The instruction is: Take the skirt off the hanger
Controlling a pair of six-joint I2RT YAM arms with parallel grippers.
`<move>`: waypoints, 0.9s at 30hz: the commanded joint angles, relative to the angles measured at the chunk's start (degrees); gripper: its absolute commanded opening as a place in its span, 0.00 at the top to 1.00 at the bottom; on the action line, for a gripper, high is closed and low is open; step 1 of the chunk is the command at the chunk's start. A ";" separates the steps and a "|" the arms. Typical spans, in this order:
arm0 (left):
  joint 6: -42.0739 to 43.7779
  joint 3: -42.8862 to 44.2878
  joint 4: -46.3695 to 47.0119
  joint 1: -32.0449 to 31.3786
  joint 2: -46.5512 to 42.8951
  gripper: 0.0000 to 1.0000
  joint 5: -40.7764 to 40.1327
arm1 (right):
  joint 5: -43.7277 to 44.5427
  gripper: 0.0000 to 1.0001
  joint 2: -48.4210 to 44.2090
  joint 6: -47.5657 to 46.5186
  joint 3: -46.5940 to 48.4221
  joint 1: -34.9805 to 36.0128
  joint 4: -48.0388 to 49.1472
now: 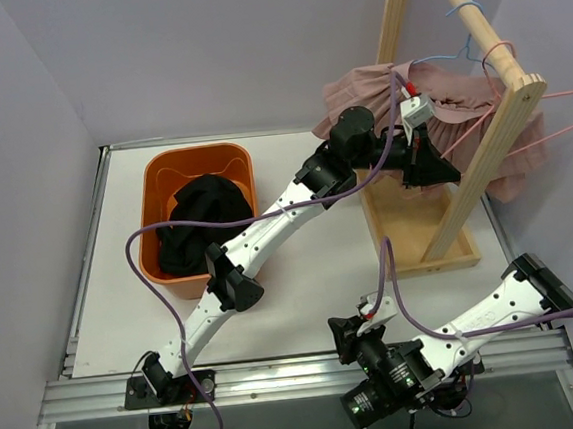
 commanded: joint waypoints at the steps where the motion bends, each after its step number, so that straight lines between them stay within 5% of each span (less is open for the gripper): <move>1: -0.99 2.59 1.23 -2.53 1.05 0.98 3.42 | 4.20 1.00 0.39 4.91 1.65 0.70 -4.87; 9: 3.67 -0.66 -7.65 -1.58 0.10 0.96 2.01 | 3.58 1.00 0.66 10.10 0.51 1.58 -7.25; 14: 6.56 -4.52 -10.03 0.98 -5.52 0.55 1.39 | 3.50 1.00 1.27 10.19 1.21 1.85 -8.38; 19: 7.98 -4.44 -12.05 3.17 -7.91 0.39 1.39 | 3.67 1.00 1.18 11.50 0.95 2.02 -9.18; 22: 9.29 -6.62 -12.06 3.79 -10.01 0.02 0.60 | 3.85 1.00 0.74 11.51 0.77 2.20 -8.74; 27: 11.84 -8.40 -13.88 5.90 -14.05 0.06 -0.71 | 3.15 1.00 1.45 11.50 0.77 2.64 -8.48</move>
